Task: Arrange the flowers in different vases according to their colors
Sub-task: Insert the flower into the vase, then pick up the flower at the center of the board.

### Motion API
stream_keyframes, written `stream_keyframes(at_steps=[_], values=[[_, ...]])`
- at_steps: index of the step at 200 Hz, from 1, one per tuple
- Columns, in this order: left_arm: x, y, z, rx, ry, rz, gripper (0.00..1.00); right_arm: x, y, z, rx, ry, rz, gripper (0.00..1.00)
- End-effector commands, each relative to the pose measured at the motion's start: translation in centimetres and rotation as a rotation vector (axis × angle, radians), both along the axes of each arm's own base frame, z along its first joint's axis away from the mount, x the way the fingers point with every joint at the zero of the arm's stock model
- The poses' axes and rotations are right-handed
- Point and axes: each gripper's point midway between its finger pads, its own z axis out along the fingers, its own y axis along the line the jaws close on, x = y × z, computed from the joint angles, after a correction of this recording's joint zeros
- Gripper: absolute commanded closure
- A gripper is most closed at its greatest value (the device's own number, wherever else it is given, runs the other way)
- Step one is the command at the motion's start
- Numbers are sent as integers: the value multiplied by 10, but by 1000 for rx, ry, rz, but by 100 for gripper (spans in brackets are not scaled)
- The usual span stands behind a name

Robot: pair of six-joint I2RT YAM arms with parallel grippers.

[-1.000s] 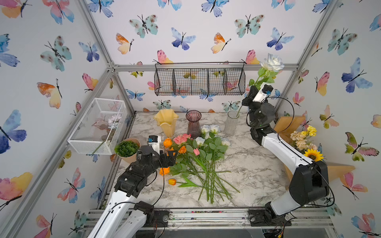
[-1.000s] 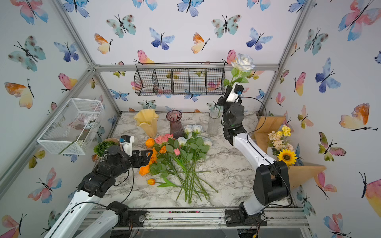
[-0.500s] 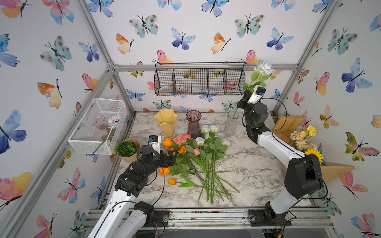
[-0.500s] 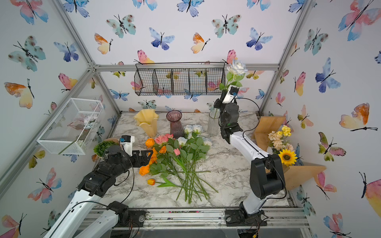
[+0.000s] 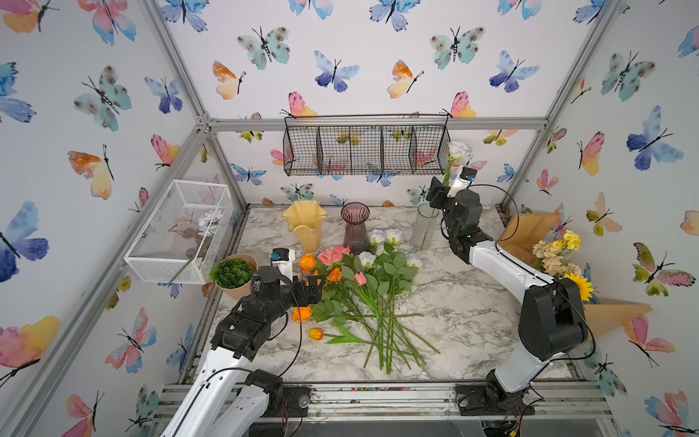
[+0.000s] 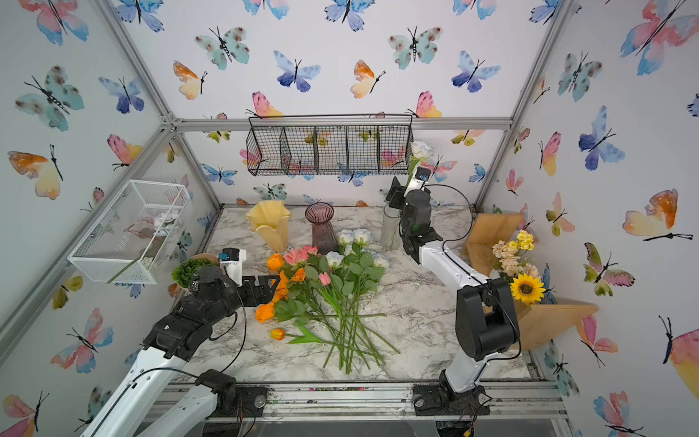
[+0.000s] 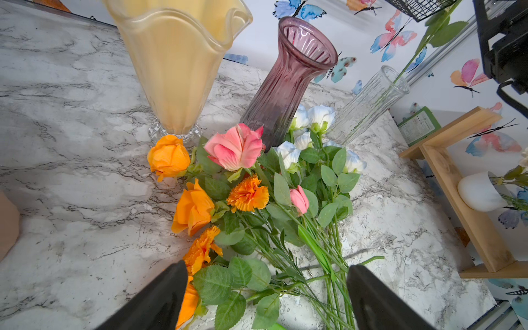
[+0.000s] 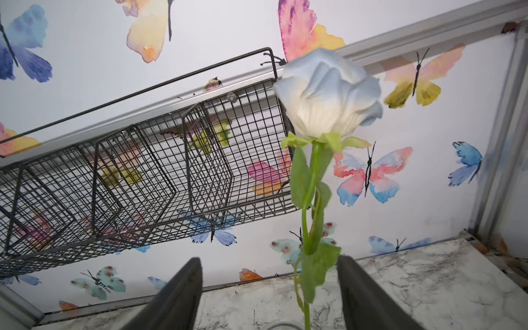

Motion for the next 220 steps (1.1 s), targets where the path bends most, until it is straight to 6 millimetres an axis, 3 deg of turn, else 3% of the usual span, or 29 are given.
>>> stream_keyframes(at_steps=[1, 41, 76, 95, 110, 133, 178, 220], values=[[0, -1, 5, -4, -27, -14, 7, -13, 0, 26, 8, 39, 26, 23], [-2, -2, 7, -10, -35, -19, 7, -41, -8, 46, 40, 130, 33, 22], [-4, -2, 11, -15, -48, -27, 6, -82, -26, 57, 80, 175, 11, 21], [-6, -2, 13, -19, -58, -33, 6, -107, -36, 57, 109, 202, 1, 18], [-7, -3, 15, -22, -64, -35, 6, -123, -30, 51, 113, 243, 59, 17], [-7, -5, 19, -27, -69, -50, 5, -143, -5, 15, 122, 396, 215, 18], [-8, -12, 29, -43, -44, -82, 5, -190, 37, -98, 214, 842, 441, 33], [-7, -12, 27, -14, -41, -88, 6, -221, 63, -166, 279, 970, 466, 43]])
